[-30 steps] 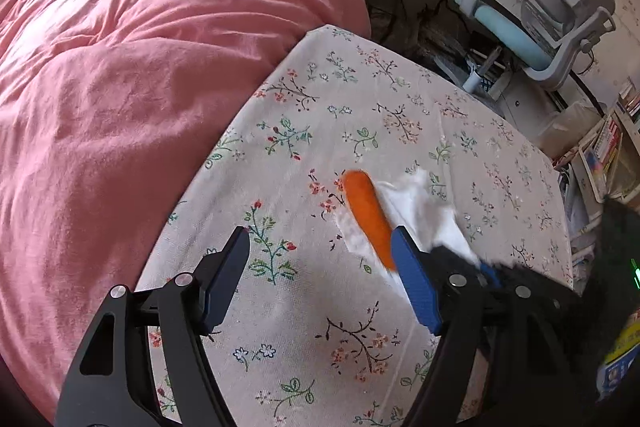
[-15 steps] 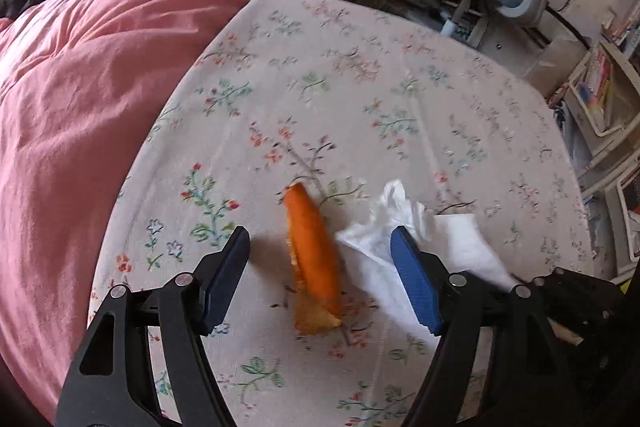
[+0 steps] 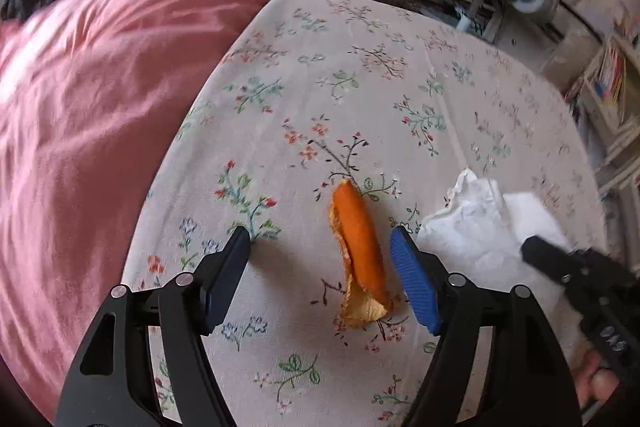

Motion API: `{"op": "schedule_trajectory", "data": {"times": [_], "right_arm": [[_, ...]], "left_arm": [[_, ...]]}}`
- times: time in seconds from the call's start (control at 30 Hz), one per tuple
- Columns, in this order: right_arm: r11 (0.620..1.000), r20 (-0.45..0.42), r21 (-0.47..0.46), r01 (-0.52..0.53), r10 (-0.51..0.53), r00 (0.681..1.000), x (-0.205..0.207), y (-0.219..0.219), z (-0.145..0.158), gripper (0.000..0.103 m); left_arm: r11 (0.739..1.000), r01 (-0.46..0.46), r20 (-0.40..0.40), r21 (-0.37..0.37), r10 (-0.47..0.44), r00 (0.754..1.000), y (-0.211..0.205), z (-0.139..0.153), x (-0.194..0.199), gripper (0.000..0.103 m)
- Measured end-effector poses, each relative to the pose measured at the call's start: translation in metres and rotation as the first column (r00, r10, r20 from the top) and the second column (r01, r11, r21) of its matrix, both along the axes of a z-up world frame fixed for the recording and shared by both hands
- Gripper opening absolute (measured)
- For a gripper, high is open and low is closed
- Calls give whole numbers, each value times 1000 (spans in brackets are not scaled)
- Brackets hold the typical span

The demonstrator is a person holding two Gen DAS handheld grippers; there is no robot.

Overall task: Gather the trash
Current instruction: 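Grasp the orange peel with the left tool while the right holds the tissue, then carry the tissue and orange peel toward the yellow bucket with both tools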

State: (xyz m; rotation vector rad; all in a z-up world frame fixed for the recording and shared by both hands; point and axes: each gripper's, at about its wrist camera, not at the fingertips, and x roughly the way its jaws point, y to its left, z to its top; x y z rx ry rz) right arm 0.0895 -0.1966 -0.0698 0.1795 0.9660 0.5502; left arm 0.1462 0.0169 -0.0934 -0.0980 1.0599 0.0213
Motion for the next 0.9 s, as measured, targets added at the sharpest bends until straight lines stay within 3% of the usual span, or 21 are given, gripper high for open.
{"op": "schedule_trajectory", "data": {"times": [0.07, 0.13, 0.23, 0.43, 0.67, 0.9], "right_arm": [[1000, 9, -6, -3, 3, 1000, -1, 0, 2, 8], [1000, 15, -6, -1, 1, 1000, -2, -3, 4, 8], [1000, 19, 1, 11, -11, 1000, -5, -8, 7, 8], [996, 54, 65, 54, -57, 997, -29, -22, 26, 8], [996, 126, 87, 20, -31, 992, -95, -21, 49, 8], [998, 160, 54, -46, 37, 986, -174, -28, 60, 10]], "left_arm": [[999, 13, 17, 53, -14, 1000, -6, -1, -1, 56], [995, 36, 30, 88, -39, 999, -10, 0, -2, 17], [999, 29, 39, 37, -31, 999, -5, 6, -6, 15], [999, 21, 180, 37, -27, 983, -9, 46, -44, 14], [999, 41, 237, -7, -38, 971, -22, 61, -108, 14], [996, 87, 267, 26, -91, 959, -44, 61, -174, 14]]}}
